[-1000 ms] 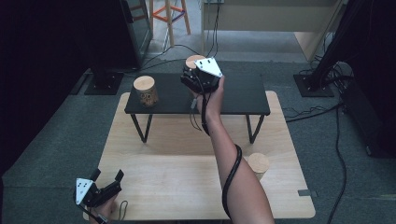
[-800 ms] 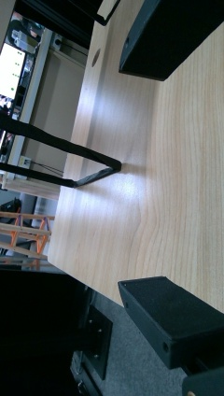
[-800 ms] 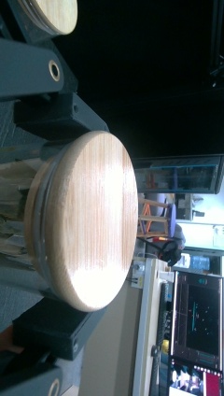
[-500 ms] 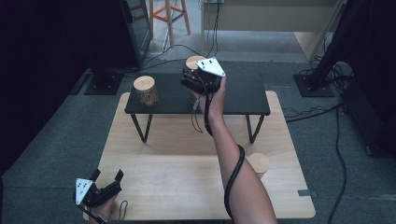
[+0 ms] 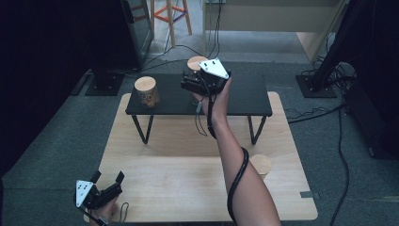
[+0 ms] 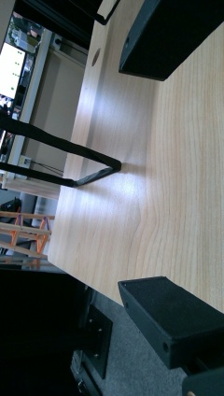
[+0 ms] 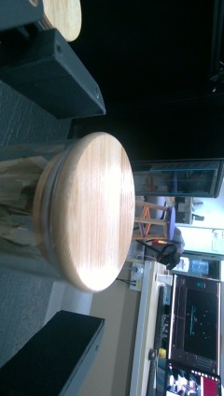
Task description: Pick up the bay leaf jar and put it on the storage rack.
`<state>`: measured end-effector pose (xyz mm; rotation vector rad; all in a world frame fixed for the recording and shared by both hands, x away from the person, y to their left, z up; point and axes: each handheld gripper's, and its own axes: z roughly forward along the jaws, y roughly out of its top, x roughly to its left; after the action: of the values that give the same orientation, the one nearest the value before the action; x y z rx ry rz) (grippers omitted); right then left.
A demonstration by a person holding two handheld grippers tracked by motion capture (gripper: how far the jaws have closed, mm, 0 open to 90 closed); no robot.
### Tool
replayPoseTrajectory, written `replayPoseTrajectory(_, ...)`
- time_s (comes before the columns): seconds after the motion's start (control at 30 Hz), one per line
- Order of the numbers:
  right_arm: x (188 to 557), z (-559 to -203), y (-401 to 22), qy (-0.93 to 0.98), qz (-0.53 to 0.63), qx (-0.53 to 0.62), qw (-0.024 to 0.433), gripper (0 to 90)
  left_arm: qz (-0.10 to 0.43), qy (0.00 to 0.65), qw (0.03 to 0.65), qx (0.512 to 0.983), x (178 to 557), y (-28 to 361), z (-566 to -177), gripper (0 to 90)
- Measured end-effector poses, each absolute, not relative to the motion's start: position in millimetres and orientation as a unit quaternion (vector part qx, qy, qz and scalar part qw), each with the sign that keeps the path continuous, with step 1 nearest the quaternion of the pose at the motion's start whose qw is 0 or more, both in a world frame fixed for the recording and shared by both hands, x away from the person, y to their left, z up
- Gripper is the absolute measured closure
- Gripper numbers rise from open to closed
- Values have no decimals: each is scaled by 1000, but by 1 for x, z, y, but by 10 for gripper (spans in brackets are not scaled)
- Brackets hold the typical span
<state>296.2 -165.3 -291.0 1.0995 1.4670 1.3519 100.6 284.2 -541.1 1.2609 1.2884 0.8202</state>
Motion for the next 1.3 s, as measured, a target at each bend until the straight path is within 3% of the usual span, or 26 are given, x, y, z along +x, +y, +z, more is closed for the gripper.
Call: replayPoseTrajectory(1.3, 248, -300, -212, 565, 536, 451, 437, 0, 345, 538, 549, 539, 101, 285, -541, 0)
